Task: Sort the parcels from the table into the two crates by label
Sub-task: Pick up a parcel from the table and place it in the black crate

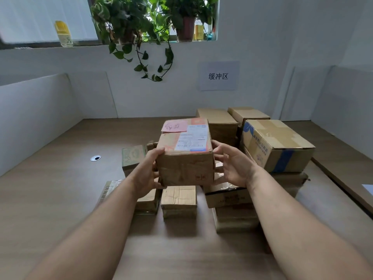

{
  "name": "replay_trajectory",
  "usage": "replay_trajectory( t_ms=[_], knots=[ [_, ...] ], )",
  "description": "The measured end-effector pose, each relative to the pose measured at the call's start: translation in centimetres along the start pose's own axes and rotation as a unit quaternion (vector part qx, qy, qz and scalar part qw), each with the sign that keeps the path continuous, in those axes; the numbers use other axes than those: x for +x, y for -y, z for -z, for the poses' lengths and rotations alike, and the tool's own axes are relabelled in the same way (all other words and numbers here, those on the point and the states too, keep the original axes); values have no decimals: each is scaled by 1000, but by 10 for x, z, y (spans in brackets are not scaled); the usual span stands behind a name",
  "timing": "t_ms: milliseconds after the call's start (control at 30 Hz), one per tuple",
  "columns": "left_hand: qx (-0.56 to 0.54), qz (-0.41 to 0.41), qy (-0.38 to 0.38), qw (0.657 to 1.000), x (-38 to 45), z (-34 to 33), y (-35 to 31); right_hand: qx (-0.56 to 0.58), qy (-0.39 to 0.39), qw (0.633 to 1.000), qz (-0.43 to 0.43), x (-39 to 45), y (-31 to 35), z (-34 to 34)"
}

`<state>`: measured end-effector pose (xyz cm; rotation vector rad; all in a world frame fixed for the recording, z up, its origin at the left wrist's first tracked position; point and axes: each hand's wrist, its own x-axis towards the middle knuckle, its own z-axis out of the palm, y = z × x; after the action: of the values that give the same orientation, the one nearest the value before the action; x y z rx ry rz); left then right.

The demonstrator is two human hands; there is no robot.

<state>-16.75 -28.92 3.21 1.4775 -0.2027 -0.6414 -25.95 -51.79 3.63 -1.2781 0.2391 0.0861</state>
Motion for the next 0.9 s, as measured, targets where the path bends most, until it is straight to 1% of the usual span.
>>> replay_trajectory(
  t_ms=[100,233,433,600,700,800,900],
  knots=[
    [-3,-16,15,1000,-6,0,12,-22,15,1000,6,0,-9,-1],
    [-14,-48,-24,998,-14,3,25,-54,13,998,23,6,-27,-9],
    [-15,-85,-69,994,-36,12,47,-55,48,997,40,10,-57,-22],
    [-10,-85,-101,991,-63,24,69,-65,62,994,56,14,-81,-37],
    [-8,-94,-118,989,-87,29,81,-71,93,992,44,17,-96,-44],
    [11,-86,-172,981,-118,36,90,-63,134,989,19,17,-111,-54],
    [60,-75,-253,963,-145,53,107,-58,168,984,-6,15,-125,-68]
  ],
)
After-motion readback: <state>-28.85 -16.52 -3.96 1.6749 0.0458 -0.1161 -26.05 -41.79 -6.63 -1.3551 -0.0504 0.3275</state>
